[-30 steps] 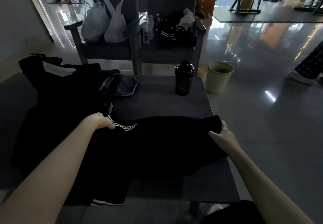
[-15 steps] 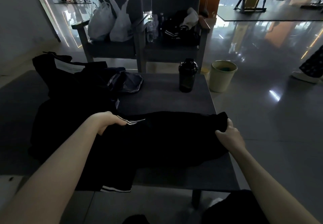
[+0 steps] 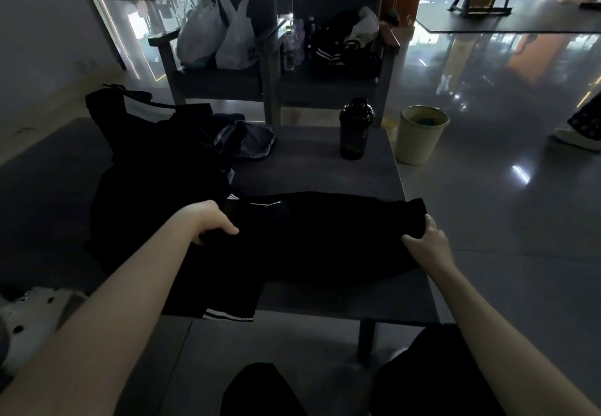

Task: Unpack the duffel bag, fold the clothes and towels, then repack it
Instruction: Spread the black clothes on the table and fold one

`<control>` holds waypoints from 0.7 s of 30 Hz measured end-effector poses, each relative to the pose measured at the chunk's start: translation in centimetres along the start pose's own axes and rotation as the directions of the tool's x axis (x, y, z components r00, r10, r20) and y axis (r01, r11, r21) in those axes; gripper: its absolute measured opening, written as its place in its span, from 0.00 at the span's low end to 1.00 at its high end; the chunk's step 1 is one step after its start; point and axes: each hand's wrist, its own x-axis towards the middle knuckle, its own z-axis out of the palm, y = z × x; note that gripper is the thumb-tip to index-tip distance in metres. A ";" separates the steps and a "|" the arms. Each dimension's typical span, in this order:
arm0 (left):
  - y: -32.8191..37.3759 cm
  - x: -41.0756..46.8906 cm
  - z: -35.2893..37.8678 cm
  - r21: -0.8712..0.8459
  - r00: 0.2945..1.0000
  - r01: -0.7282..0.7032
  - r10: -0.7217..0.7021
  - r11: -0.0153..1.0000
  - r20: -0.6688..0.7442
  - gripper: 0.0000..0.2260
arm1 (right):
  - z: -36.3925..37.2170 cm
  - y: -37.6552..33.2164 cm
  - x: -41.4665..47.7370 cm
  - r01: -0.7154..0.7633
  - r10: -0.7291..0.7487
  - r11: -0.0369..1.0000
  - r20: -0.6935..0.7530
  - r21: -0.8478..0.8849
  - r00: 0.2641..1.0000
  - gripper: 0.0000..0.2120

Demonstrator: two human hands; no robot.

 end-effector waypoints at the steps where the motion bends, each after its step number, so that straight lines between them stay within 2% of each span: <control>1: -0.1 -0.3 0.2 -0.005 0.999 -0.017 0.016 1.000 -0.027 0.16 | -0.1 0.0 -0.3 0.002 -0.002 1.000 0.022 0.006 1.000 0.37; 4: 1.1 -1.5 0.0 -0.092 0.981 -0.136 0.121 0.986 -0.153 0.10 | -0.4 0.2 -0.7 -0.002 0.000 0.999 0.064 0.032 0.998 0.39; 7: 2.1 -2.6 -1.3 0.057 0.917 -0.208 0.215 0.976 -0.335 0.14 | -0.3 0.7 -1.1 0.006 -0.008 0.999 0.084 0.034 0.996 0.39; 8: 2.0 -2.8 -1.5 0.050 0.923 -0.199 0.205 0.979 -0.327 0.15 | -0.2 0.8 -1.4 0.008 -0.011 1.000 0.084 0.026 0.996 0.38; 10: 1.6 -3.7 -1.4 -0.071 0.973 -0.131 0.115 0.989 -0.202 0.15 | 0.1 0.8 -2.3 0.023 -0.020 0.999 0.080 -0.035 0.997 0.35; 12: 0.9 -4.6 -0.9 -0.137 0.997 -0.041 0.032 0.990 -0.069 0.14 | 0.5 0.7 -3.4 0.053 -0.047 0.974 0.033 -0.219 0.998 0.32; 14: -0.2 -4.9 -0.3 -0.148 0.999 -0.008 0.000 0.989 -0.053 0.12 | 0.8 0.4 -4.6 0.134 -0.179 0.877 -0.056 -0.461 0.982 0.30; 15: -0.8 -4.9 0.0 -0.143 0.997 -0.005 -0.006 0.990 -0.074 0.12 | 1.1 0.1 -5.1 0.211 -0.284 0.830 -0.065 -0.515 0.957 0.29; 17: -2.1 -5.0 0.3 -0.119 0.993 -0.013 -0.001 0.993 -0.117 0.14 | 1.9 -0.6 -6.1 0.407 -0.445 0.769 0.043 -0.493 0.894 0.27; 18: -2.6 -4.9 0.5 -0.096 0.991 -0.016 0.003 0.995 -0.137 0.15 | 2.6 -0.8 -6.5 0.480 -0.475 0.747 0.135 -0.460 0.869 0.27; 21: -3.6 -5.2 1.2 -0.033 0.972 -0.039 0.030 0.999 -0.235 0.16 | 4.2 -0.7 -7.4 0.529 -0.362 0.691 0.398 -0.492 0.843 0.27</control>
